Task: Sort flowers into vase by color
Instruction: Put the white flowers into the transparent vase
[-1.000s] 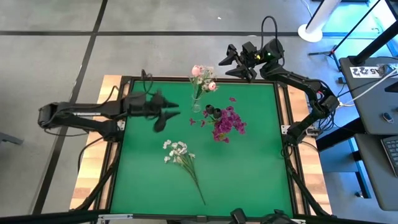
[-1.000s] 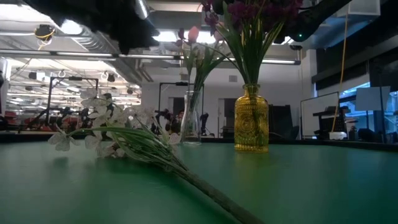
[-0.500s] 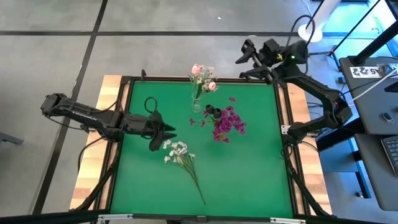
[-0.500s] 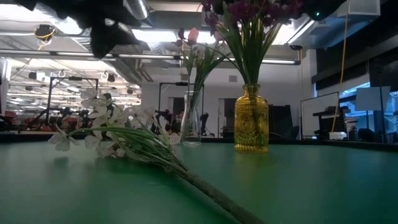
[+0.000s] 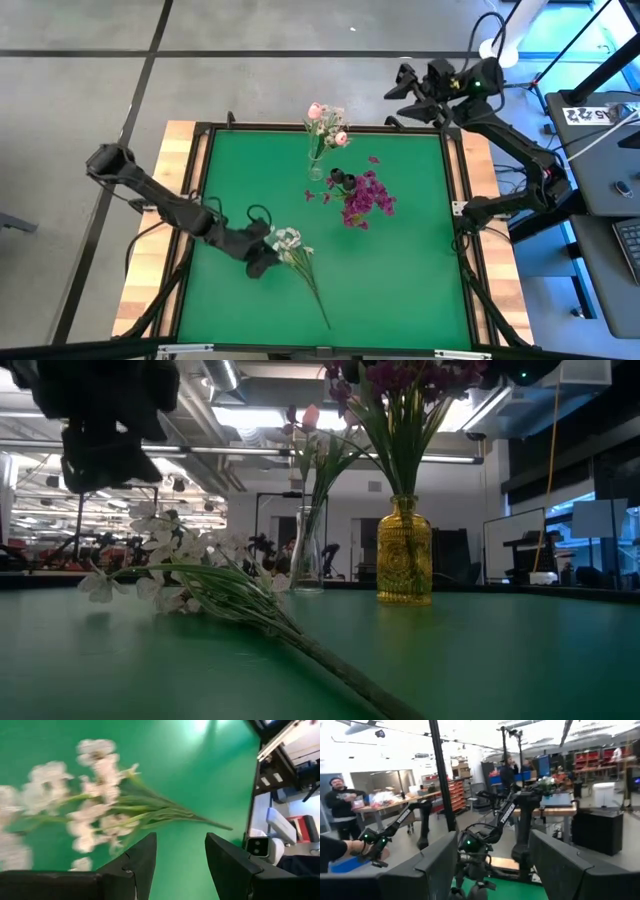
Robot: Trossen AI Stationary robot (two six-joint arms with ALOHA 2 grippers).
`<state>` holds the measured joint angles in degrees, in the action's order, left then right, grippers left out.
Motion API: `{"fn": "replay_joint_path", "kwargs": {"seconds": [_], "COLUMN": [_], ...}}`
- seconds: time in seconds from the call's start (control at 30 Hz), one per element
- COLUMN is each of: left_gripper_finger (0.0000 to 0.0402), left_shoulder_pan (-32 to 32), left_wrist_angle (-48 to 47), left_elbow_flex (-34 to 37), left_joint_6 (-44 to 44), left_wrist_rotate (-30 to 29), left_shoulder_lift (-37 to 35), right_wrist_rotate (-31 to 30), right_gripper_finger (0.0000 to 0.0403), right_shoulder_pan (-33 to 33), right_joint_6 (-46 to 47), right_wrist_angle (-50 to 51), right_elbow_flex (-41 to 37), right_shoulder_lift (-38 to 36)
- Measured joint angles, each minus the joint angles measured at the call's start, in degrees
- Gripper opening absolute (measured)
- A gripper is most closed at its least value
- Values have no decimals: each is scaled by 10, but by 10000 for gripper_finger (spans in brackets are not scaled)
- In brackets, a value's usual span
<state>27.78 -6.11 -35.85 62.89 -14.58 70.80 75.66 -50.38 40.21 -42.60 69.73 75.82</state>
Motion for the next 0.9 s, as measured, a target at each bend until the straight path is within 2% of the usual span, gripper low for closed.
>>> {"fn": "replay_joint_path", "kwargs": {"seconds": [0.13, 0.3, 0.43, 0.6, 0.73, 0.9], "left_gripper_finger": [163, 161, 161, 160, 160, 160], "left_shoulder_pan": [25, 38, 24, 8, 9, 8], "left_wrist_angle": [8, 6, 5, -25, -59, -101], "left_elbow_flex": [-49, -121, -176, -231, -249, -266], "left_joint_6": [-32, -197, -309, -416, -457, -511], "left_wrist_rotate": [-22, -61, -86, -44, -13, -8], "left_shoulder_lift": [59, 160, 223, 276, 306, 329], "right_wrist_rotate": [0, -1, -2, -5, -2, -1], "right_gripper_finger": [246, 246, 246, 246, 246, 246], "right_shoulder_pan": [2, 1, 1, 1, 1, 1], "right_joint_6": [-1, -2, -4, -1, -2, -10], "right_wrist_angle": [5, 4, 7, 22, 41, 42], "right_elbow_flex": [0, 0, 0, 0, 0, 0], "right_shoulder_lift": [-6, -11, -11, -11, -10, -10]}}
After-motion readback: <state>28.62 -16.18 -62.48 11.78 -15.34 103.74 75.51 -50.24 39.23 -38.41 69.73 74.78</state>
